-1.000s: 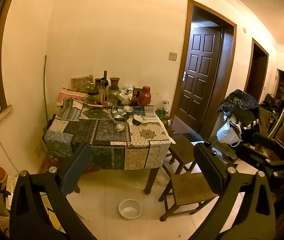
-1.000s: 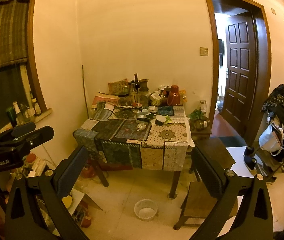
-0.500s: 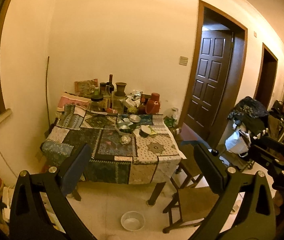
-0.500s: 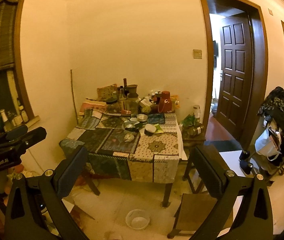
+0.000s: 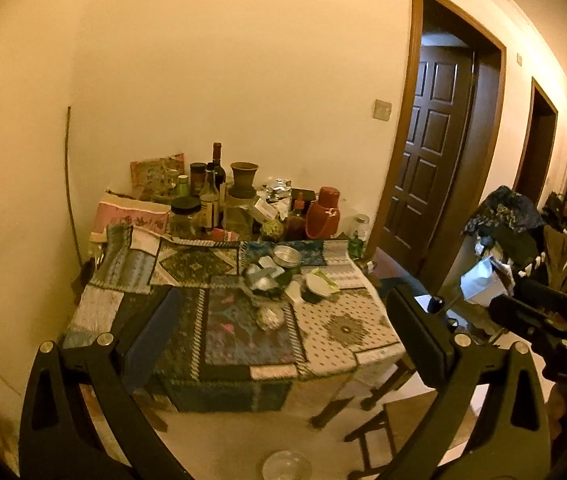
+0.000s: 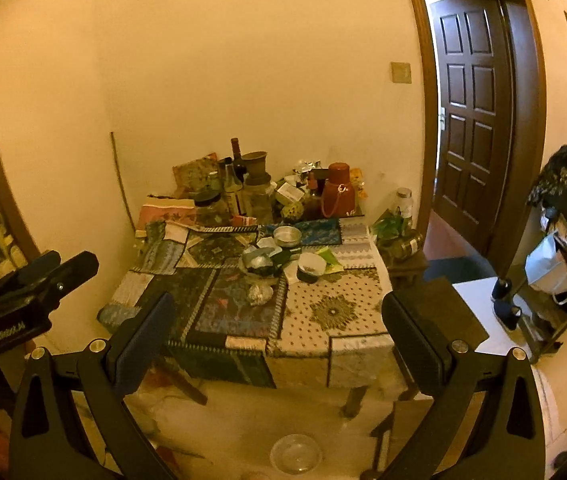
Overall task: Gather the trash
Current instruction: 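Move both tools forward over the trash on the table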
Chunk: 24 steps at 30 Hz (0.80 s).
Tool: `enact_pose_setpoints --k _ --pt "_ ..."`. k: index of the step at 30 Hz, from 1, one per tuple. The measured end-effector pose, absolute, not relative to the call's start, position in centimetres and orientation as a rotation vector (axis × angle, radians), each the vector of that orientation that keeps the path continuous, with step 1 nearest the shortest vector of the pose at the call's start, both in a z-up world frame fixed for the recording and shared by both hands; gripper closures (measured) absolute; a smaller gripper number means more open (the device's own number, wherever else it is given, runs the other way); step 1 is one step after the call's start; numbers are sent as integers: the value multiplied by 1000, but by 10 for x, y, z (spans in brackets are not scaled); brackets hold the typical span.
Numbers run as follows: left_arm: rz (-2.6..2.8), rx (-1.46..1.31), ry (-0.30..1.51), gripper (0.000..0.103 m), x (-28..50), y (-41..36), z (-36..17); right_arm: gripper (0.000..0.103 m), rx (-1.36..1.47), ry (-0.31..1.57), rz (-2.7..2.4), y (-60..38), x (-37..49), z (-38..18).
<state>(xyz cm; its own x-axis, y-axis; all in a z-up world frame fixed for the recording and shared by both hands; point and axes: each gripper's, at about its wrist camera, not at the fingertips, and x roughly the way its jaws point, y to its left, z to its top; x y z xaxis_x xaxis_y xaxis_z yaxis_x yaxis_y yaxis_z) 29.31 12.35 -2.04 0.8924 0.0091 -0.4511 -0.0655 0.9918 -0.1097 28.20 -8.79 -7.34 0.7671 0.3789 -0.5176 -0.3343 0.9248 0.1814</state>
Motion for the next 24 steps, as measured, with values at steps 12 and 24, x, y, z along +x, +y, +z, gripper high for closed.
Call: enact_pose_setpoints --k 12,24 --pt "16 -173 624 4 400 179 -81 0 86 736 324 -31 364 -109" --pt "73 -210 858 12 499 174 -167 0 138 934 337 -29 487 -179"
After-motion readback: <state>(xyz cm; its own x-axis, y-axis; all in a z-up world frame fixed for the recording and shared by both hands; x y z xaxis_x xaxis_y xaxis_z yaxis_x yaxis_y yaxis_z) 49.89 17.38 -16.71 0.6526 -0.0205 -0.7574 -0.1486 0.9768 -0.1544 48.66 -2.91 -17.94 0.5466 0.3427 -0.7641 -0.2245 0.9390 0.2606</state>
